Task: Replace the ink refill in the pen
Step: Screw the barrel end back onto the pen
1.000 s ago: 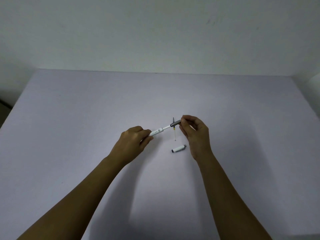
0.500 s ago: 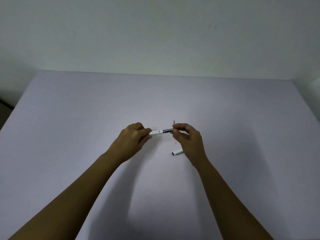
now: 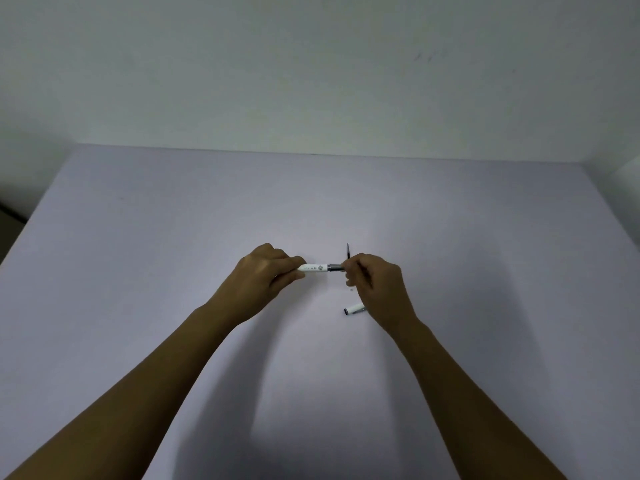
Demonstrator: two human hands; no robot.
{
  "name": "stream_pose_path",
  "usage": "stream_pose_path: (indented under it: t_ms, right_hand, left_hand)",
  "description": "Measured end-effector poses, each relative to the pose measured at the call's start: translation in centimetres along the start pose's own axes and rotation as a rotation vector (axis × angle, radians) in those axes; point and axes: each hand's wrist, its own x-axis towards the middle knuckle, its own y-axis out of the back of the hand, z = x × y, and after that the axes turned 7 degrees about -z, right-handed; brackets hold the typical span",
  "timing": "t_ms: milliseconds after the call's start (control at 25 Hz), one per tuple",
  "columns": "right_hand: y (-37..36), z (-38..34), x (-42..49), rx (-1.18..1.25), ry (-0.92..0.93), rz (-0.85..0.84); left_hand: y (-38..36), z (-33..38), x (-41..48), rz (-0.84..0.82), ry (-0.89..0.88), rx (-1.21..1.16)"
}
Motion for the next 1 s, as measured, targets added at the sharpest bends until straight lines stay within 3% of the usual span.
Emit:
stream_pose_path:
  t_ms: [160,280,1000]
  right_hand:
    - [-0.5,-0.8,0.0,0.067,-0.067,0.087]
    - [0.1,-1.4,0.0,0.148,-0.076,0.040]
    - [1.8,-2.1,1.5,-0.033,0.091,-0.097]
  left_hand:
    - [0.2,0.4,0.0,0.009,-0.028,0.024]
    - [0.4,0.3,0.0,0.028,0.008,0.015]
    - [1.0,1.3,-0.4,0.114,0.000,-0.021]
